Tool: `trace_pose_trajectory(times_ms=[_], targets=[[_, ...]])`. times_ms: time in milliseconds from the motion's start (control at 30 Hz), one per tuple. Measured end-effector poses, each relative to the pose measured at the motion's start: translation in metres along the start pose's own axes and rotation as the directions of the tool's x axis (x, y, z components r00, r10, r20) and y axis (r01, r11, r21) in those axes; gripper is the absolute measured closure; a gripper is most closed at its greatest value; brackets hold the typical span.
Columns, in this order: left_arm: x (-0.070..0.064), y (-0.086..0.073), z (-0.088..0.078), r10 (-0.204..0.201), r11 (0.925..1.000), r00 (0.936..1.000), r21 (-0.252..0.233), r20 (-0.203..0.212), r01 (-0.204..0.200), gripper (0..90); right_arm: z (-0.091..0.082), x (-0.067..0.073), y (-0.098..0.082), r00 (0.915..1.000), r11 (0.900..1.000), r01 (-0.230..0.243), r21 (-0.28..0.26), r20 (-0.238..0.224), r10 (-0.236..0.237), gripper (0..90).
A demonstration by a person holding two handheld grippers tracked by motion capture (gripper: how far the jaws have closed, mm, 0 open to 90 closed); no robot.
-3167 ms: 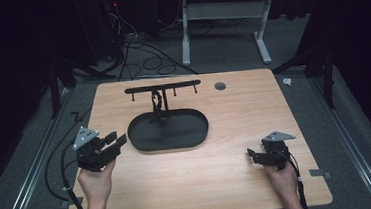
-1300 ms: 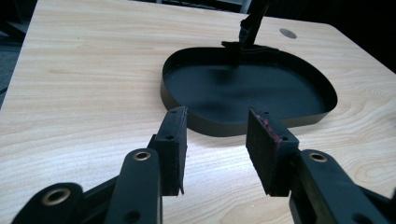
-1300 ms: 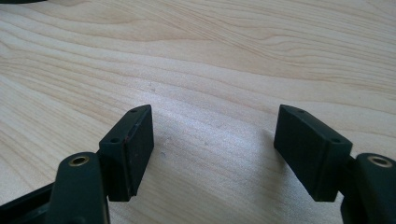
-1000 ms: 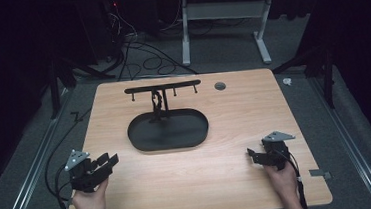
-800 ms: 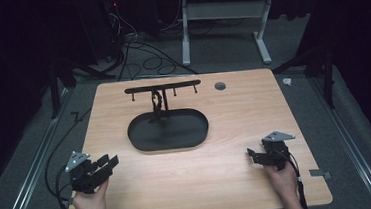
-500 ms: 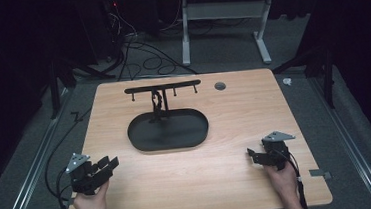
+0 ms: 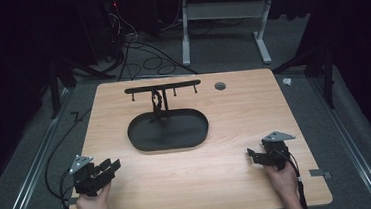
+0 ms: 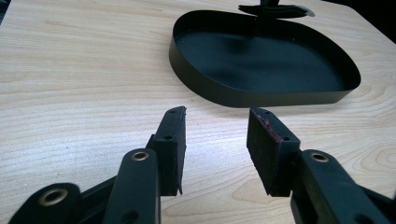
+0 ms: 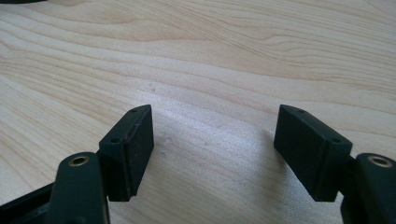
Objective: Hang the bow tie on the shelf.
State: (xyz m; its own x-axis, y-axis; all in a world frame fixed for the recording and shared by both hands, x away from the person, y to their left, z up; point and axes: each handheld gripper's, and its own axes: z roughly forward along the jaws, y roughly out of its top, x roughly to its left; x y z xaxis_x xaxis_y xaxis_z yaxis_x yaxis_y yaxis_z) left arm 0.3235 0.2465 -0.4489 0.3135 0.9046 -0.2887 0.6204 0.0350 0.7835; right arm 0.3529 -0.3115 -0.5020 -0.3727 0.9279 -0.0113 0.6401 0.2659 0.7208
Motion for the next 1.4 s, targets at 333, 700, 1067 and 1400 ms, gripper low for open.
trace_pose_trajectory(times_ms=[333, 700, 1067, 1400], targets=[[0.002, -0.006, 0.007, -0.011, 0.9997, 0.9999, 0.023, -0.007, 0.011, 57.7, 0.0, 0.0, 0.0, 1.0, 1.0, 0.0, 0.0, 0.0, 0.0, 29.6], [0.004, -0.013, 0.016, -0.012, 0.9992, 0.9997, 0.039, -0.021, 0.013, 57.0, 0.0, 0.0, 0.0, 1.0, 1.0, -0.001, 0.0, 0.0, 0.001, 29.7], [0.005, -0.021, 0.024, -0.018, 0.9985, 0.9992, 0.051, -0.034, 0.02, 56.5, 0.0, 0.0, 0.0, 1.0, 1.0, -0.001, 0.0, 0.0, 0.001, 29.7], [0.004, -0.026, 0.032, -0.014, 0.9982, 0.999, 0.057, -0.043, 0.017, 55.6, 0.0, 0.0, 0.0, 1.0, 1.0, 0.0, 0.0, 0.0, 0.0, 29.7]])
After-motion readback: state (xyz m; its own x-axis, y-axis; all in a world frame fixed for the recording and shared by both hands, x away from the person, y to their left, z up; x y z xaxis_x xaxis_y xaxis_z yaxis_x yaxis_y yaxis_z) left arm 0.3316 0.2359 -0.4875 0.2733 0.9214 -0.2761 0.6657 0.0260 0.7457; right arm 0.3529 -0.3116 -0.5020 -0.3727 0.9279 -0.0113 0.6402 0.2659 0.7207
